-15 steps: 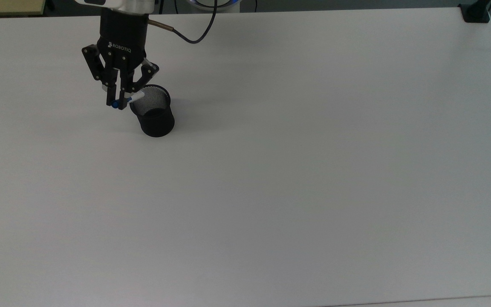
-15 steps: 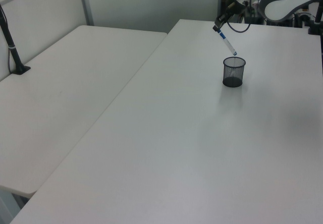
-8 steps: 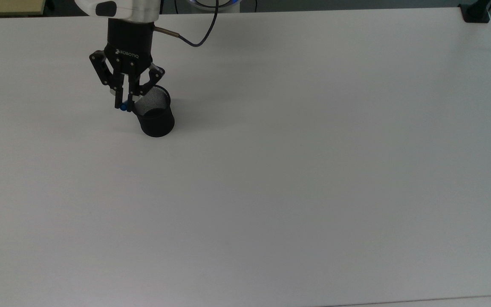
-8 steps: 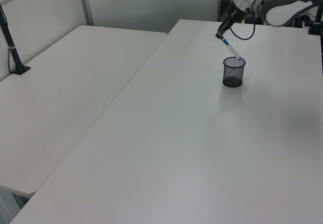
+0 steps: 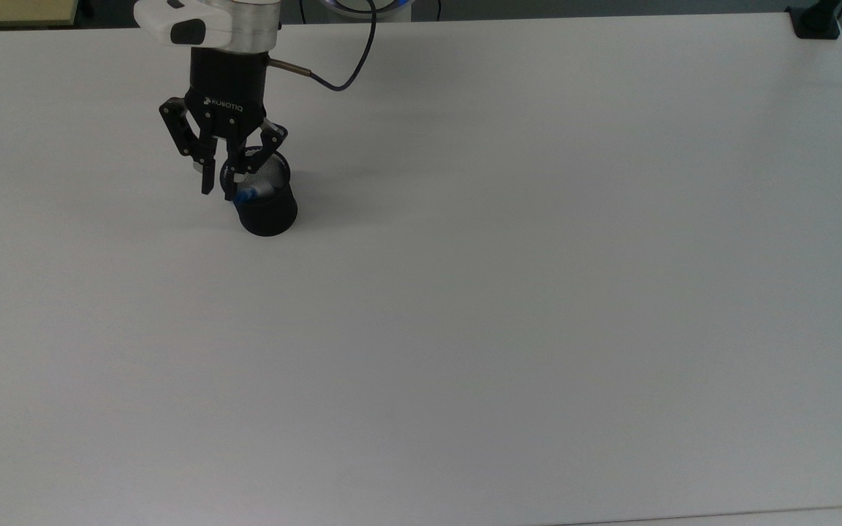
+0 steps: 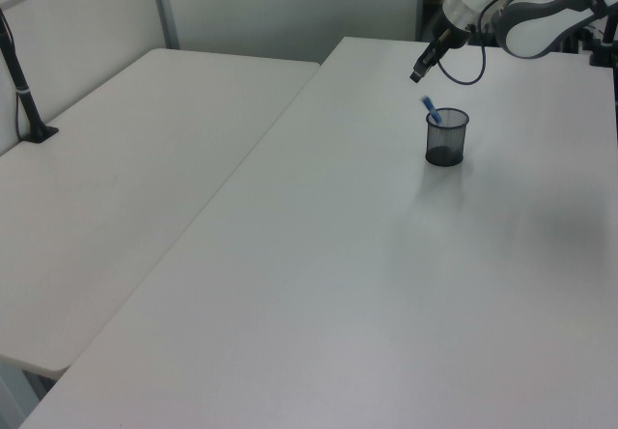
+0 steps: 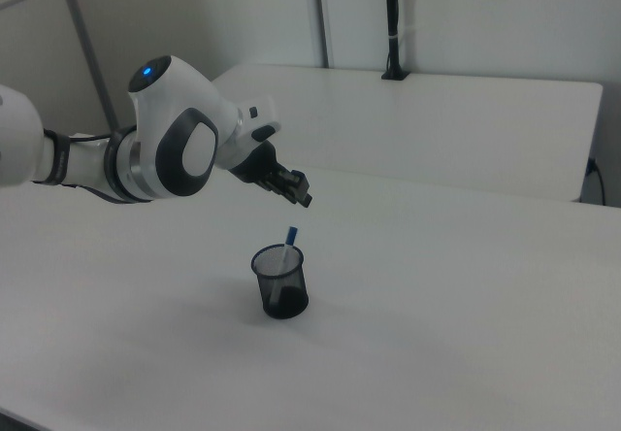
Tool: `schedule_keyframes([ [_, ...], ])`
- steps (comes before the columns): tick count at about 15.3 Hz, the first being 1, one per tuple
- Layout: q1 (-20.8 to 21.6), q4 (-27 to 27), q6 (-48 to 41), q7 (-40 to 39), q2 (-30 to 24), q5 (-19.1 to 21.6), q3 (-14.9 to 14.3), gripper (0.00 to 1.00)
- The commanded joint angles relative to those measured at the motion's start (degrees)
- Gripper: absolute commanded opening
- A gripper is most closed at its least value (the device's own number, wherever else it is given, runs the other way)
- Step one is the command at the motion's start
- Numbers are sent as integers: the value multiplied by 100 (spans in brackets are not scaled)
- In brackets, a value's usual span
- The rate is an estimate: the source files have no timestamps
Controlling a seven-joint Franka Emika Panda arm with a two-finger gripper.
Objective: Insert the marker
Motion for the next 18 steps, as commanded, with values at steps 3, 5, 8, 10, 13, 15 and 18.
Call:
schedule_keyframes([
  [3, 31, -98, 145, 39, -116, -20, -26, 30],
  [5, 31, -90, 145, 153, -125, -20, -26, 32],
  [8, 48, -11, -274, 328, -256, -3, -17, 82],
  [10, 188, 348, -1177, 557, -283, -3, 27, 100],
  [13, 408, 1042, -2645, 575, -292, 426, 62, 100],
  [15, 426, 1499, -3567, 593, -301, 830, 158, 100],
  [18, 435, 2167, -4720, 584, -309, 1288, 168, 100],
])
